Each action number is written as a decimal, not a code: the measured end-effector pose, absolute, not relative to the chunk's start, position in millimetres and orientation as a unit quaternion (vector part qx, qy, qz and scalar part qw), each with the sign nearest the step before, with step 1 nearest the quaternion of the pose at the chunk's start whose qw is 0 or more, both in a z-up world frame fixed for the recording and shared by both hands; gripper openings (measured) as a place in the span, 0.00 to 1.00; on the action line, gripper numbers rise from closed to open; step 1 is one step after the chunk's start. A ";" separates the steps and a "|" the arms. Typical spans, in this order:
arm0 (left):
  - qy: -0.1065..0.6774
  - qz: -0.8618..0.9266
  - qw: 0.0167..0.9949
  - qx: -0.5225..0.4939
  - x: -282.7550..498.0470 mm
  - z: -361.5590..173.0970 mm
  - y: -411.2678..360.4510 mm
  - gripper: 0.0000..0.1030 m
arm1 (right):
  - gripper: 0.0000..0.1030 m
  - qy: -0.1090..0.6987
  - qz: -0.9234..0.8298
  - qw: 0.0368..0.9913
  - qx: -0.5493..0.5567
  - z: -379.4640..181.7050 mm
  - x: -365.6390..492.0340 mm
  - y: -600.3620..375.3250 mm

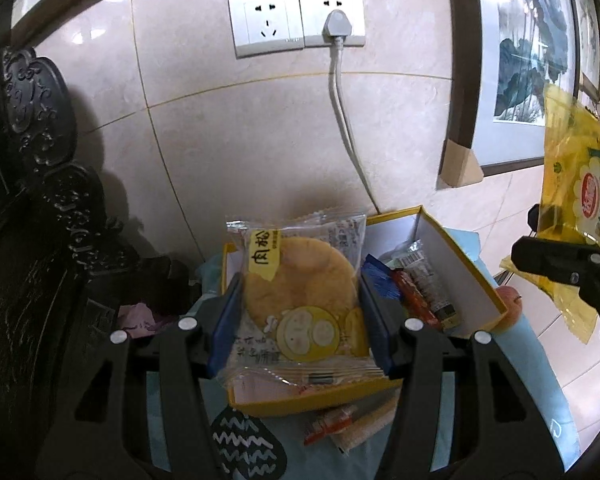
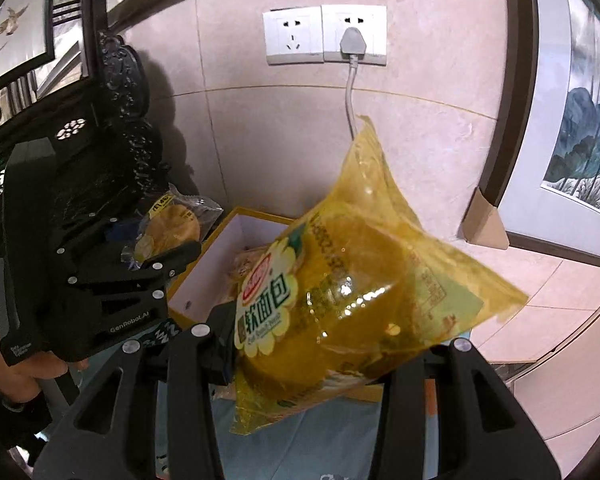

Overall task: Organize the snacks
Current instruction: 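Carry the cake packet and bun bag over the yellow box and release them, then grasp the red-white packet with the left tool while the right tool grasps the clear bar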

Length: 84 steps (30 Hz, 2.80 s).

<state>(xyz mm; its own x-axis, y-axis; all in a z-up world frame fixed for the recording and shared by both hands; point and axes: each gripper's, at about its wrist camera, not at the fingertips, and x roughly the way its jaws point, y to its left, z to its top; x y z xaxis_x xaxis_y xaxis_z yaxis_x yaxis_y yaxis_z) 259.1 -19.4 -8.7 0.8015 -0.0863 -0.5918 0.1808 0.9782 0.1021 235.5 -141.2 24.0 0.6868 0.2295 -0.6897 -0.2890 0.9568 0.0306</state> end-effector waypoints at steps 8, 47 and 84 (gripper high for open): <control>0.335 -0.044 0.935 0.107 304.2 -41.8 -27.6 0.94 | 0.67 0.399 0.113 0.908 -0.061 -5.0 285.9 -145.8; 0.464 -0.086 0.877 0.091 237.2 -197.8 5.3 0.95 | 0.71 0.468 0.305 0.795 -0.236 -202.7 200.4 -57.4; 0.494 -0.156 0.851 0.085 266.9 -241.9 -26.7 0.43 | 0.47 0.555 0.337 0.726 -0.227 -240.7 240.4 -59.4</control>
<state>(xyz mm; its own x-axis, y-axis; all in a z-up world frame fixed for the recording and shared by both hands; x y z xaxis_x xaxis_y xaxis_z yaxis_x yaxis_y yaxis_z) 266.9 -26.7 -241.9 0.4632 -0.1818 -0.8674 0.3489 0.9371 -0.0101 240.4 -59.4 -240.7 0.1577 0.2368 -0.9587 -0.7415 0.6695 0.0434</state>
